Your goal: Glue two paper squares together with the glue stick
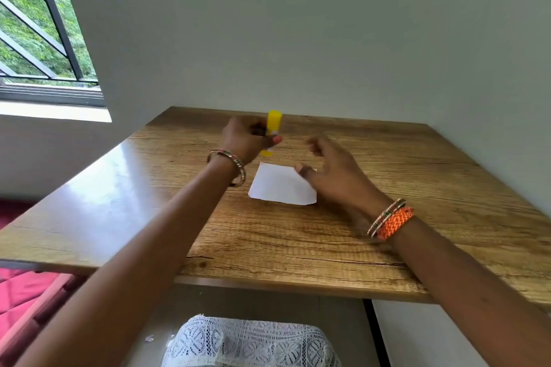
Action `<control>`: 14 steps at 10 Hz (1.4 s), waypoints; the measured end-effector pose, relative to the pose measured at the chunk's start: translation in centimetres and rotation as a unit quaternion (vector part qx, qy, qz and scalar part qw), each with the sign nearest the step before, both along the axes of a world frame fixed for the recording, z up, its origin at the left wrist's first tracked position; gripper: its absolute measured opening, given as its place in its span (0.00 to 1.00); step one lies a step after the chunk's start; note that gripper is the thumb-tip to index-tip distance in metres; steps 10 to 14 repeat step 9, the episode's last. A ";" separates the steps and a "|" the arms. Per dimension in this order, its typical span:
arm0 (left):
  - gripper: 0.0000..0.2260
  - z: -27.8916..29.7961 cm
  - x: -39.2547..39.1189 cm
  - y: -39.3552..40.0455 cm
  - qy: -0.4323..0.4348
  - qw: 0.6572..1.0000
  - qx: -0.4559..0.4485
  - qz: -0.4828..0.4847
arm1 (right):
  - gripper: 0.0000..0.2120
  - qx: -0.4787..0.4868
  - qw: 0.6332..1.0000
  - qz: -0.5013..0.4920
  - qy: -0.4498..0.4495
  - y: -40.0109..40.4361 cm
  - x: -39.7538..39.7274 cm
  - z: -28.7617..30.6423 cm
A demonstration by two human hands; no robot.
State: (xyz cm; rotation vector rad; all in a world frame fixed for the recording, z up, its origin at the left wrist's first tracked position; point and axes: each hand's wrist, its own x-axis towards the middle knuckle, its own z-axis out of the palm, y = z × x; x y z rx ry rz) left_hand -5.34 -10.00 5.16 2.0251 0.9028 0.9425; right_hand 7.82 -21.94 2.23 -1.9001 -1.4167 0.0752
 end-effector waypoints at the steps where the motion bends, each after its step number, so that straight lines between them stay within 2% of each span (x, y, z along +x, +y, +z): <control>1: 0.11 -0.9 -1.9 1.7 -0.007 0.999 -0.025 0.022 | 0.20 -0.087 0.982 0.092 -0.139 -0.9 -0.9 -1.1; 2: 0.11 -2.3 -2.0 2.6 -0.005 0.997 -0.062 0.038 | 0.19 -0.117 0.972 0.057 -0.193 -1.0 -0.2 -1.2; 3: 0.11 -3.0 -0.4 3.2 -0.013 0.997 -0.057 0.048 | 0.15 -0.138 0.979 0.016 -0.148 -0.2 2.3 -0.4; 4: 0.12 -3.0 1.7 3.5 -0.006 0.999 -0.029 0.045 | 0.15 -0.160 0.977 -0.007 -0.144 1.3 4.3 0.0; 6: 0.17 -3.7 3.9 4.4 -0.009 0.999 -0.027 0.024 | 0.18 -0.177 0.969 -0.030 -0.168 2.9 5.6 -0.6; 7: 0.19 -4.2 3.9 5.0 0.008 1.000 -0.028 0.011 | 0.24 -0.192 0.969 -0.032 -0.149 3.1 6.0 -1.0; 8: 0.21 -4.3 3.9 4.8 0.029 0.999 -0.021 0.000 | 0.28 -0.147 0.978 -0.039 -0.141 2.9 5.8 -0.5; 9: 0.32 -4.0 3.9 4.4 0.024 0.999 -0.038 -0.001 | 0.27 -0.071 0.984 -0.062 -0.151 2.9 6.1 -0.1; 14: 0.32 -4.0 3.9 4.4 0.024 0.999 -0.038 -0.001 | 0.27 -0.071 0.984 -0.062 -0.151 2.9 6.1 -0.1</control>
